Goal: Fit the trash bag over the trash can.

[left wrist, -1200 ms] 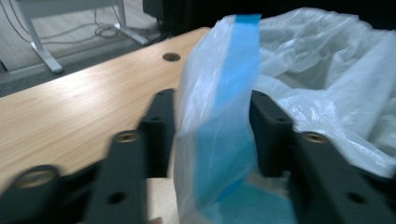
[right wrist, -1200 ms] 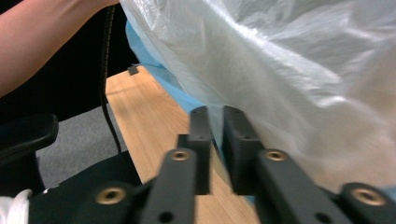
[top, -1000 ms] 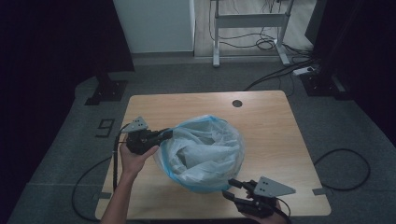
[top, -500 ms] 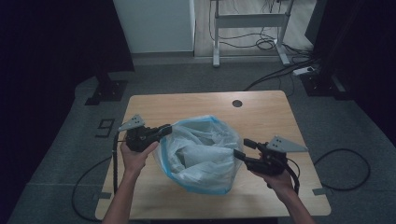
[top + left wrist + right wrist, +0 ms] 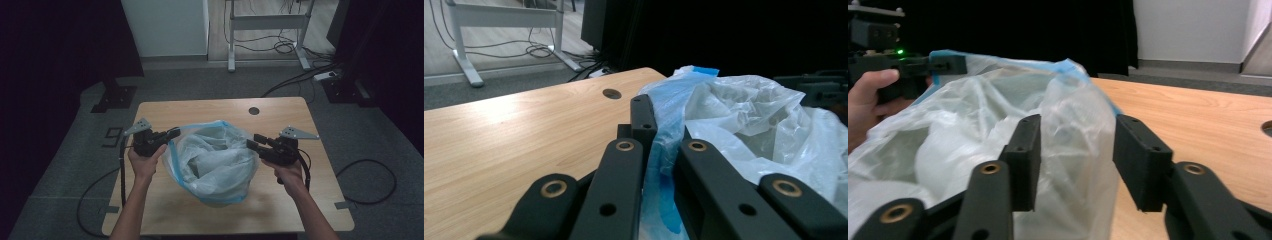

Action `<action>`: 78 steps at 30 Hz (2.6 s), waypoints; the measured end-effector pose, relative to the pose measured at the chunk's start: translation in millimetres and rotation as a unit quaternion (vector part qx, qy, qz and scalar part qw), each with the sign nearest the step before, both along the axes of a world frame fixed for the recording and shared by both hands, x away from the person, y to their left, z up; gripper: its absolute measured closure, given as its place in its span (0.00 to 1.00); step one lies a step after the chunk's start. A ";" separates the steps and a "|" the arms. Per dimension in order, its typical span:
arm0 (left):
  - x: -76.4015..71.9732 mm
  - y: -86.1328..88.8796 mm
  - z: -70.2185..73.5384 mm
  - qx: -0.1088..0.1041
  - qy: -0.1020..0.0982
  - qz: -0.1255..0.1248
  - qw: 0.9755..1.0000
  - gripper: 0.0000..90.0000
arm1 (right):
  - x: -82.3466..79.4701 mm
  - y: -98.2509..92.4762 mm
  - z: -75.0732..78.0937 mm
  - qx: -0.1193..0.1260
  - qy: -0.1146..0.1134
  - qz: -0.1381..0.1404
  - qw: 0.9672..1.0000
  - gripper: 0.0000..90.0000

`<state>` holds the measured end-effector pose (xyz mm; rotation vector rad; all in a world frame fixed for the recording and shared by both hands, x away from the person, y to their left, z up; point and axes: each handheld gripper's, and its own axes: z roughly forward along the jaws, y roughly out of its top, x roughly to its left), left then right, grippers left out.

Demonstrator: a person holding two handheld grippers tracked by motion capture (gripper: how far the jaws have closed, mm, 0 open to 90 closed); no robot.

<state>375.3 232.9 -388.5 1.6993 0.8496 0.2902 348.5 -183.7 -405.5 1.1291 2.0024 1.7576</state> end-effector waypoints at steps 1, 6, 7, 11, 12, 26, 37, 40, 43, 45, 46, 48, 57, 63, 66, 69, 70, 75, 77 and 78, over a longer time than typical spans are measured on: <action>1.1 -0.2 -1.0 0.004 0.000 0.003 1.000 1.00 | 2.3 -0.1 0.5 0.003 0.001 0.001 1.000 0.56; 1.1 -1.9 -1.9 0.007 -0.006 0.004 1.000 1.00 | 12.0 2.8 0.1 -0.012 0.007 0.001 1.000 0.53; 0.7 -2.1 -2.4 0.006 -0.008 0.005 1.000 1.00 | 15.8 2.5 -1.7 -0.009 0.015 0.001 1.000 0.59; 0.4 -0.8 -5.1 0.008 -0.008 0.010 1.000 1.00 | 15.4 2.6 -2.7 -0.004 0.012 0.022 1.000 0.83; 0.4 -0.8 -5.1 0.008 -0.008 0.010 1.000 1.00 | 15.4 2.6 -2.7 -0.004 0.012 0.022 1.000 0.83; 7.0 3.8 -16.0 0.026 0.019 0.032 0.999 1.00 | 15.8 4.4 -1.7 -0.055 -0.012 -0.056 0.997 0.99; 11.7 1.4 -38.6 0.052 0.072 0.027 0.996 1.00 | 26.1 18.4 -32.8 -0.073 0.027 -0.056 0.995 0.99; 10.4 2.0 -43.9 0.054 0.080 0.024 0.995 1.00 | 25.0 19.6 -37.4 -0.075 0.032 -0.059 0.995 0.99; 3.8 4.4 -54.7 0.051 0.087 0.019 0.995 1.00 | 20.1 18.7 -46.7 -0.076 0.036 -0.065 0.994 0.99; 1.6 4.9 -56.9 0.050 0.085 0.018 0.995 1.00 | 16.8 16.3 -50.0 -0.072 0.034 -0.069 0.994 0.99; -2.9 6.4 -60.2 0.047 0.081 0.017 0.995 1.00 | 15.2 14.9 -51.0 -0.070 0.032 -0.072 0.994 0.99; -5.3 7.1 -61.6 0.045 0.078 0.018 0.996 1.00 | 13.9 13.2 -51.7 -0.068 0.031 -0.073 0.995 0.99; -17.2 12.3 -67.2 0.032 0.057 0.024 0.998 1.00 | -23.5 -9.7 -34.5 -0.040 -0.017 -0.093 0.995 0.67; -21.1 14.5 -65.5 0.029 0.050 0.028 0.998 1.00 | -70.3 -15.7 -29.5 -0.015 -0.024 -0.032 0.999 0.52; -22.5 15.1 -63.8 0.024 0.046 0.028 0.998 1.00 | -90.9 -11.2 -35.1 -0.007 -0.022 -0.001 1.000 0.48; -23.0 15.3 -63.7 0.028 0.047 0.028 0.998 1.00 | -116.3 2.6 -41.4 0.006 -0.015 0.041 0.999 0.43; -23.0 15.3 -63.7 0.028 0.047 0.028 0.998 1.00 | -116.3 2.6 -41.4 0.006 -0.015 0.041 0.999 0.43; -26.9 16.0 -61.4 0.030 0.042 0.025 0.998 0.99 | -119.4 24.3 -51.4 -0.020 -0.006 0.047 0.999 0.57; -28.4 16.7 -60.8 0.033 0.039 0.024 0.998 0.99 | -120.1 27.6 -56.2 -0.027 -0.016 0.055 0.998 0.79; -28.9 17.4 -60.7 0.035 0.039 0.024 0.998 0.99 | -121.4 28.8 -57.8 -0.030 -0.021 0.057 0.998 0.86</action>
